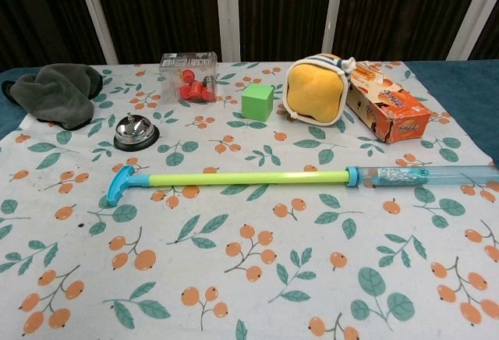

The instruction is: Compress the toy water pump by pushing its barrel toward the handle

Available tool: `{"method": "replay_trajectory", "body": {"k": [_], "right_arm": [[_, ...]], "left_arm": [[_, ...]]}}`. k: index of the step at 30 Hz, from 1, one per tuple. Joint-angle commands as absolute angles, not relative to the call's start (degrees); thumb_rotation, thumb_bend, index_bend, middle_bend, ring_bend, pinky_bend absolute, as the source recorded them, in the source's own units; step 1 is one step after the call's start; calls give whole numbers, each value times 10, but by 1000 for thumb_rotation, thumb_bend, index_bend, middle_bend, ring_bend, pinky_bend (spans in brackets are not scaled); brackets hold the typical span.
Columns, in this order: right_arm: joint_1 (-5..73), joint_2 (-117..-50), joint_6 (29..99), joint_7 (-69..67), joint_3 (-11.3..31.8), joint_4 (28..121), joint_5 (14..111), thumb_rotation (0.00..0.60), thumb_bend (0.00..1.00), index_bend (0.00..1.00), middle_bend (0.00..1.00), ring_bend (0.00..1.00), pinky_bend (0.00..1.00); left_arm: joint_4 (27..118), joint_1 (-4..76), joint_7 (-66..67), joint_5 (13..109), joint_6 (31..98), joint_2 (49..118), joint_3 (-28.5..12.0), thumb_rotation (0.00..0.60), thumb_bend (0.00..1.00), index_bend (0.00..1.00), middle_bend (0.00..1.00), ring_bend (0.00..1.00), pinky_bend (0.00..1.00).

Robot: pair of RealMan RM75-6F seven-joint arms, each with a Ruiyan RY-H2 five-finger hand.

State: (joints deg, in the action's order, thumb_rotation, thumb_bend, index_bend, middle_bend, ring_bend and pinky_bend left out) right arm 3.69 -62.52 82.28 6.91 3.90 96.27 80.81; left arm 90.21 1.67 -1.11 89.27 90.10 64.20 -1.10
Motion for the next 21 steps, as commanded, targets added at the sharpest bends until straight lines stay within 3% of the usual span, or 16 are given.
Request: {"method": "replay_trajectory", "body": {"k": [1, 15, 21], "right_arm": [[37, -626, 823, 70, 38, 963, 809, 600, 404, 0, 0, 0, 0], [43, -627, 820, 81, 30, 970, 836, 600, 404, 0, 0, 0, 0], [73, -642, 791, 112, 45, 988, 832, 600, 404, 0, 0, 0, 0]], "left_arm": [[902, 17, -12, 893, 900, 642, -11, 600, 115, 0, 0, 0, 0], [904, 17, -16, 894, 898, 639, -10, 600, 114, 0, 0, 0, 0], [906, 18, -14, 900, 900, 640, -9, 600, 115, 0, 0, 0, 0]]}}
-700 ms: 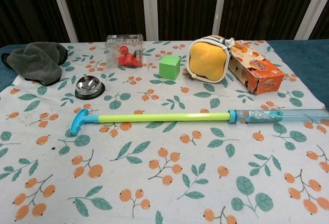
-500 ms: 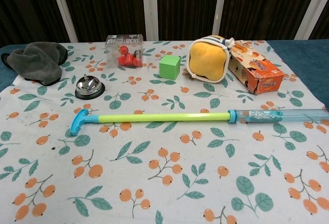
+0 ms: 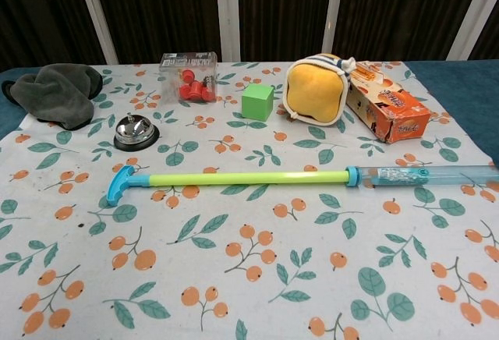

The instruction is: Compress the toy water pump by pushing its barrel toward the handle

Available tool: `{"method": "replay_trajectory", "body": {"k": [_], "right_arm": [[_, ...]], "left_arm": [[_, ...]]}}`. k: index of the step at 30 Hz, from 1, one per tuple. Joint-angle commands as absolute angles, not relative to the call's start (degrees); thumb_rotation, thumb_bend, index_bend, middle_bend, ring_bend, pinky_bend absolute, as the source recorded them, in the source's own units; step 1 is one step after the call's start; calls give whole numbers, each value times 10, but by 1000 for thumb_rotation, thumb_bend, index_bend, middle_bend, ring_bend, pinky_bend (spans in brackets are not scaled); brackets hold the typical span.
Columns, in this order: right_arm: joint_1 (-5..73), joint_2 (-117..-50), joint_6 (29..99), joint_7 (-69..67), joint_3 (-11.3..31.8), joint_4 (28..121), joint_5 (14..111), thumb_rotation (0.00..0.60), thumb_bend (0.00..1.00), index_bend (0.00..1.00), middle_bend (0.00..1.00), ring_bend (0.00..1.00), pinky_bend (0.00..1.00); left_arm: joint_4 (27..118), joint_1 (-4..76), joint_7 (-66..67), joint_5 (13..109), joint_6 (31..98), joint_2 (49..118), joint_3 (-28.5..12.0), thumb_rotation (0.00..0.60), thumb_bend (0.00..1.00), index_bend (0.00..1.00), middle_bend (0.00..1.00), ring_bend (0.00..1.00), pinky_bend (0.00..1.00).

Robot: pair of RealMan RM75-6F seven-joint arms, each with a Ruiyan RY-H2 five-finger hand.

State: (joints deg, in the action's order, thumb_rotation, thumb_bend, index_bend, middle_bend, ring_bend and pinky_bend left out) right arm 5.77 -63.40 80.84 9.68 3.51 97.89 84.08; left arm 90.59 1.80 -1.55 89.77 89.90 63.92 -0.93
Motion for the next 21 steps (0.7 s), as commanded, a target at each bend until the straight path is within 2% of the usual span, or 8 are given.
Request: {"method": "replay_trajectory", "body": {"k": [1, 7, 13, 17, 21], "right_arm": [[80, -646, 782, 119, 50, 992, 825, 600, 404, 0, 0, 0, 0], [138, -695, 715, 192, 86, 991, 757, 600, 404, 77, 3, 0, 0], [194, -765, 659, 269, 116, 942, 667, 600, 404, 189, 29, 0, 0], [222, -800, 638, 308, 127, 899, 619, 600, 403, 292, 69, 0, 0], [235, -826, 630, 326, 125, 859, 592, 600, 359, 340, 89, 0, 0]], "left_arm": [[906, 18, -12, 902, 900, 640, -8, 600, 115, 0, 0, 0, 0], [905, 17, -10, 900, 902, 640, -8, 600, 115, 0, 0, 0, 0], [905, 18, -7, 898, 899, 640, -9, 600, 115, 0, 0, 0, 0], [905, 18, -6, 895, 898, 641, -10, 600, 115, 0, 0, 0, 0], [905, 19, -5, 893, 895, 641, -11, 600, 115, 0, 0, 0, 0]]}}
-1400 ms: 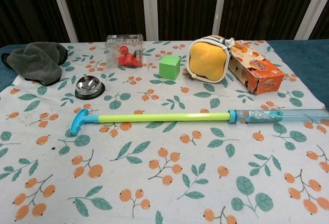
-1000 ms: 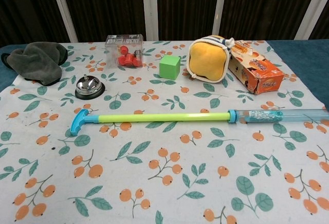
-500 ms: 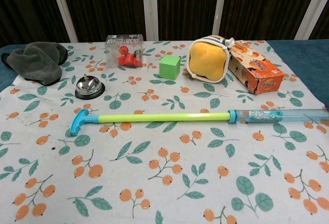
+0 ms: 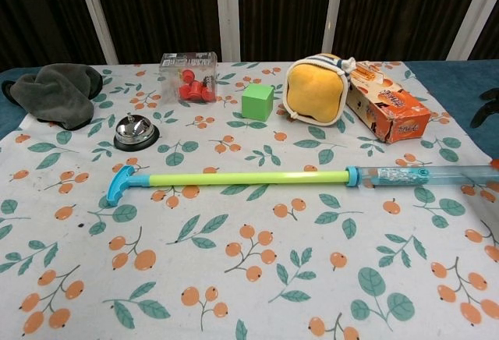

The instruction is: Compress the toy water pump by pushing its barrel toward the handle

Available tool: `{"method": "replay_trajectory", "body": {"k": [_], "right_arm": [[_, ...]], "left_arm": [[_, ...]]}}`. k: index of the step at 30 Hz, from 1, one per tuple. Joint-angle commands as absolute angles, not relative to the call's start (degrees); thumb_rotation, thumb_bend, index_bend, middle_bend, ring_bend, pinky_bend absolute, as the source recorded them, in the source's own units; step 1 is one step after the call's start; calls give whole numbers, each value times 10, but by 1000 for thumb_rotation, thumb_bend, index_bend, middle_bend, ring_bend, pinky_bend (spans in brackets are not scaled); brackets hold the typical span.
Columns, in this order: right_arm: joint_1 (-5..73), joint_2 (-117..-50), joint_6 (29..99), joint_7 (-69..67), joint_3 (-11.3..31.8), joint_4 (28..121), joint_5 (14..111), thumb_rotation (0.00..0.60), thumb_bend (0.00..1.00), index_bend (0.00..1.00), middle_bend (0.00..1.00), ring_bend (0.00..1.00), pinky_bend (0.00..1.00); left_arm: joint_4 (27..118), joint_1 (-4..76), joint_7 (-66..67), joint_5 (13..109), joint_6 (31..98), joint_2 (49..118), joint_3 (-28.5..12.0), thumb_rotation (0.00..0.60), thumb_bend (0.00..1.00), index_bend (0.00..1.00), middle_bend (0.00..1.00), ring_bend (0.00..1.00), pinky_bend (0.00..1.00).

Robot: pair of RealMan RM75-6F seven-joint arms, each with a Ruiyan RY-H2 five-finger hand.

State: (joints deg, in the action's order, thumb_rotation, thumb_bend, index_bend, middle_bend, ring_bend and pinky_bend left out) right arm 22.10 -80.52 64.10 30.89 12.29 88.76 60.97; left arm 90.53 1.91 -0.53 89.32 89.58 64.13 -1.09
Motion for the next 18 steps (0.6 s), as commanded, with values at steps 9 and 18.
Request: {"method": "replay_trajectory", "body": {"k": [9, 18], "right_arm": [[244, -840, 623, 315, 122, 820, 575, 600, 355, 347, 92, 0, 0], [252, -837, 608, 322, 116, 811, 552, 600, 356, 347, 92, 0, 0]], "left_arm": [[910, 23, 4, 887, 886, 643, -12, 600, 115, 0, 0, 0, 0], [923, 27, 27, 881, 878, 647, -14, 600, 115, 0, 0, 0, 0]]}}
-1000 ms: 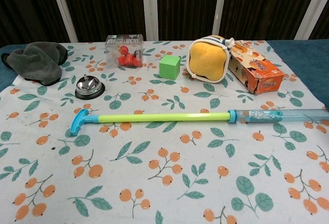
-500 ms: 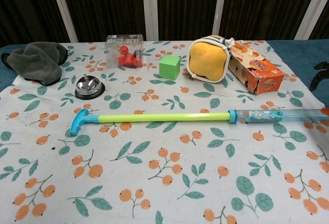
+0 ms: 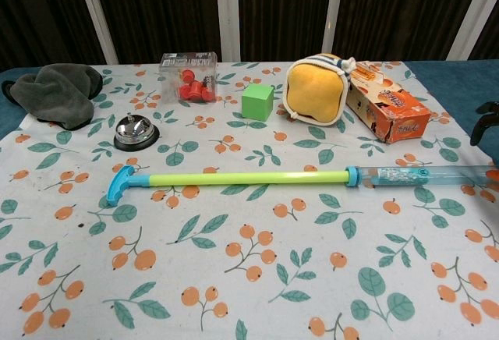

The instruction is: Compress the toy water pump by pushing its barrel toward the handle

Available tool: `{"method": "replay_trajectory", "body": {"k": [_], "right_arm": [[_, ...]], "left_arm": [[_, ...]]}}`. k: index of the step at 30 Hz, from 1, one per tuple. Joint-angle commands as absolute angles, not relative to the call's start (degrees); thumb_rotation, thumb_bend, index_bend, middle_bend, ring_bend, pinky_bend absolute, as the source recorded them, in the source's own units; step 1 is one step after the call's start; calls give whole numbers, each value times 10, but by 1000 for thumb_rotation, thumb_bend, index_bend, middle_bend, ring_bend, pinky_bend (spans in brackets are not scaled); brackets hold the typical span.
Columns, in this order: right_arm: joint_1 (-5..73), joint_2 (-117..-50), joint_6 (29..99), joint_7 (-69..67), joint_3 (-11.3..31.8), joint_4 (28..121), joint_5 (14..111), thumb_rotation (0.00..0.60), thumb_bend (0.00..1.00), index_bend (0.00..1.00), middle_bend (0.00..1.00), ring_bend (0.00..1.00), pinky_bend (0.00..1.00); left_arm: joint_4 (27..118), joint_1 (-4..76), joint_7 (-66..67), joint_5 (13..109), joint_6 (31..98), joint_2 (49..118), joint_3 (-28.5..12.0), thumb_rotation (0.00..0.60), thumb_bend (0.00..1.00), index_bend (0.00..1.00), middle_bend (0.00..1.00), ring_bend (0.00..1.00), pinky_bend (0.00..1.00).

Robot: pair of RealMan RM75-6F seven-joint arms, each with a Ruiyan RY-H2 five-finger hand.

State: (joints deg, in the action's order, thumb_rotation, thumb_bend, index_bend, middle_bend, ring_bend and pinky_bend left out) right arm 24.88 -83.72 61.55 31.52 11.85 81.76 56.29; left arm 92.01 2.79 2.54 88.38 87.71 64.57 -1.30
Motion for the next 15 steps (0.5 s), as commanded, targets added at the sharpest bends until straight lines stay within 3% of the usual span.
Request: {"method": "replay_trajectory", "body": {"k": [1, 15], "right_arm": [[253, -837, 605, 325, 115, 808, 547, 600, 356, 347, 92, 0, 0], [272, -851, 572, 324, 115, 744, 504, 600, 356, 381, 92, 0, 0]], "left_arm": [[924, 27, 27, 879, 879, 647, -15, 600, 115, 0, 0, 0, 0], [929, 24, 43, 880, 884, 652, -14, 600, 115, 0, 0, 0, 0]]}}
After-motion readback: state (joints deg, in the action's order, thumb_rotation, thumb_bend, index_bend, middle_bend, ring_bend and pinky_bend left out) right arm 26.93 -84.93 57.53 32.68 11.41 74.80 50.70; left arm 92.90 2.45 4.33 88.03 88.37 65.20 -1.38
